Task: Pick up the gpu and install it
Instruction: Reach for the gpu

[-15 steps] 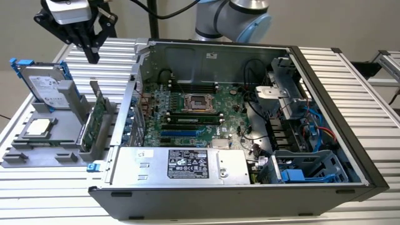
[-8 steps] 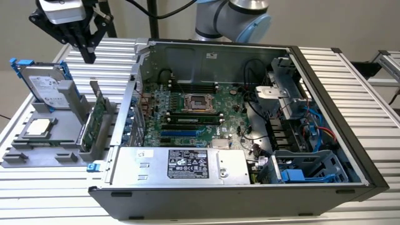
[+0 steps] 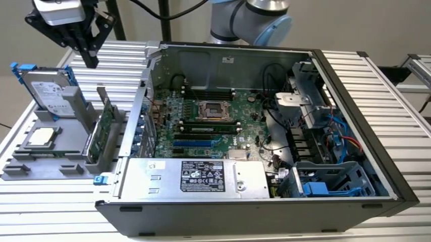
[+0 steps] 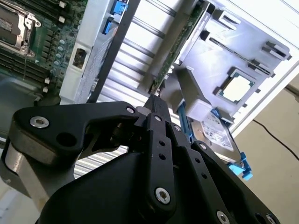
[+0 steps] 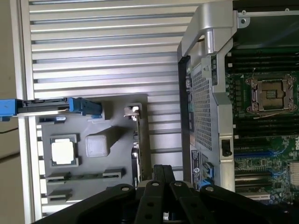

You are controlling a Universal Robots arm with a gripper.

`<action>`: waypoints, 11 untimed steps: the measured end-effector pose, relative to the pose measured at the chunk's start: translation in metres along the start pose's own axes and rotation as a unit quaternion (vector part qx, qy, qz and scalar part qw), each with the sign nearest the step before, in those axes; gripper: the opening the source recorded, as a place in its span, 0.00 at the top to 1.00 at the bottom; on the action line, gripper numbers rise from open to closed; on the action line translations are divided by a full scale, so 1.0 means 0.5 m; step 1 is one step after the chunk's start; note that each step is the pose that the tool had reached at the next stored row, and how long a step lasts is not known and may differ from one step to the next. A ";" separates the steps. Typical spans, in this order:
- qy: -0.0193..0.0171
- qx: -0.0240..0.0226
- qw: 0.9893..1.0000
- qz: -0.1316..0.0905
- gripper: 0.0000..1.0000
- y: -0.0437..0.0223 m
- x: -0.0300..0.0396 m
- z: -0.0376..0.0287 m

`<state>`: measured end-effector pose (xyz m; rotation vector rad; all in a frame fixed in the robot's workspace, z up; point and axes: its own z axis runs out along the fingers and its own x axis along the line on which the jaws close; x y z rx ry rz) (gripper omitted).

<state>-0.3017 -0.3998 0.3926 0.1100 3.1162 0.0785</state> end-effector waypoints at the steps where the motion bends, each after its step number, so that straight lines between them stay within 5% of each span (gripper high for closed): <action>1: 0.000 0.000 1.000 0.000 1.00 0.000 0.002 0.000; 11: 0.000 0.000 1.000 0.000 1.00 -0.002 0.024 -0.001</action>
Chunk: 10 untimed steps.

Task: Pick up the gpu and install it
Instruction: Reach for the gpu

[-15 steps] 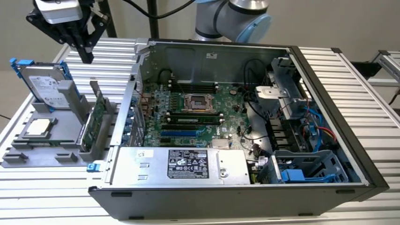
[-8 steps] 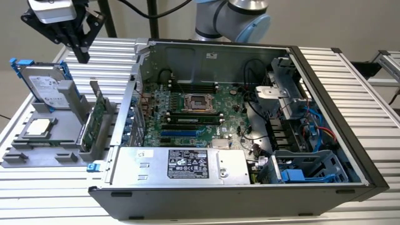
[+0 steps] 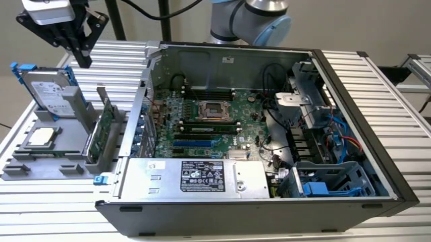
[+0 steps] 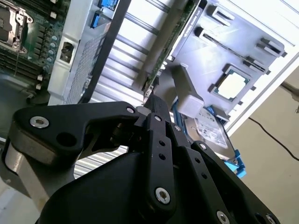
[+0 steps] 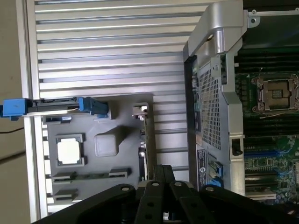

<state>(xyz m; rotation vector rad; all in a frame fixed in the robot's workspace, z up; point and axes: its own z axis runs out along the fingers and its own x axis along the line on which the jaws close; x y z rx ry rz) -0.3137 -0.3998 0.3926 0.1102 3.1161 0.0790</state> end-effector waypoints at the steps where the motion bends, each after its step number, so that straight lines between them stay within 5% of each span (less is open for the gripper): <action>1: 0.000 0.000 1.000 0.000 1.00 0.000 0.002 0.000; 10: 0.000 0.000 1.000 0.000 1.00 -0.002 0.020 -0.001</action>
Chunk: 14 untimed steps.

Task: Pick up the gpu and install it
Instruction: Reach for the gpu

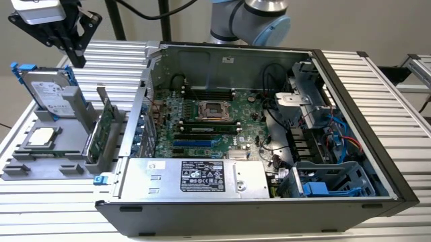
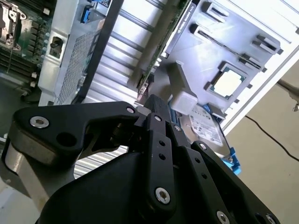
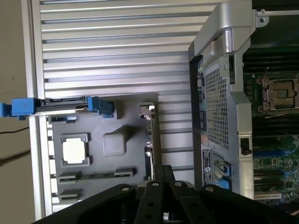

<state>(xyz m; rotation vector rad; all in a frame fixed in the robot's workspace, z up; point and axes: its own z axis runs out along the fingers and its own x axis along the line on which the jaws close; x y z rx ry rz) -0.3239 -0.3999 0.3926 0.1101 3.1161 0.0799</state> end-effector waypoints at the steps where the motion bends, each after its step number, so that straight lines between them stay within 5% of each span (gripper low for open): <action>1: 0.000 0.000 1.000 0.000 1.00 0.000 0.002 0.000; 14: 0.000 0.000 1.000 0.000 1.00 -0.004 0.017 -0.001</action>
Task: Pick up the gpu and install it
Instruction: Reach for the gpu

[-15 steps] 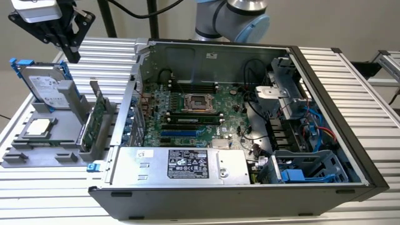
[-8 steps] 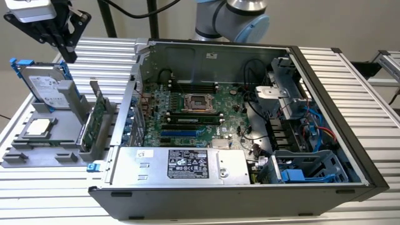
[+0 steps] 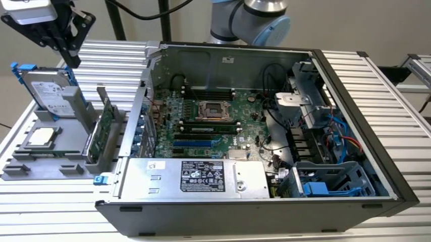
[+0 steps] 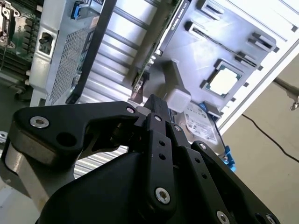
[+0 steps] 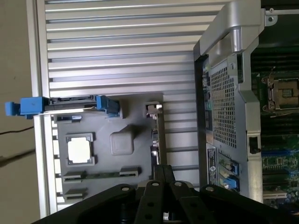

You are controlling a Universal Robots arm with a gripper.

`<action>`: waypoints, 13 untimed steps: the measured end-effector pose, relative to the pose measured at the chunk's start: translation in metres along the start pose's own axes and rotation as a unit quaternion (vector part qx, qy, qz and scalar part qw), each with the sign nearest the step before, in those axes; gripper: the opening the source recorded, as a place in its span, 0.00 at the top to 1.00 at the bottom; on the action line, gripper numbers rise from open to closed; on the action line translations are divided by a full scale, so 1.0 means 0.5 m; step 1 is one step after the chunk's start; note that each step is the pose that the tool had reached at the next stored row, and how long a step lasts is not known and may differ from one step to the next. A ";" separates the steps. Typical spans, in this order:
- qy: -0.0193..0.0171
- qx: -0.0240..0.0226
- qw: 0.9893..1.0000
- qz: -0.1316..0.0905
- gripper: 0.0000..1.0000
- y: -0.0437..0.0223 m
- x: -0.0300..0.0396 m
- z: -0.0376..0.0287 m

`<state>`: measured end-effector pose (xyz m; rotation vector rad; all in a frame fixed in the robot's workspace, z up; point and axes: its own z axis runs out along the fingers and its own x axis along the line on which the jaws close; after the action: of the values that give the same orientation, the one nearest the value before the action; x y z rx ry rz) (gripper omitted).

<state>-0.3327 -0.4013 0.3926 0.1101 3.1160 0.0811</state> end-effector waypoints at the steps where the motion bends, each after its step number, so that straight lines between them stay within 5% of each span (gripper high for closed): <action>1: 0.000 0.000 1.000 0.000 1.00 -0.001 0.000 0.000; 13: 0.000 -0.002 1.000 0.000 1.00 -0.019 0.000 -0.001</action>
<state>-0.3333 -0.4108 0.3926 0.1101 3.1160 0.0864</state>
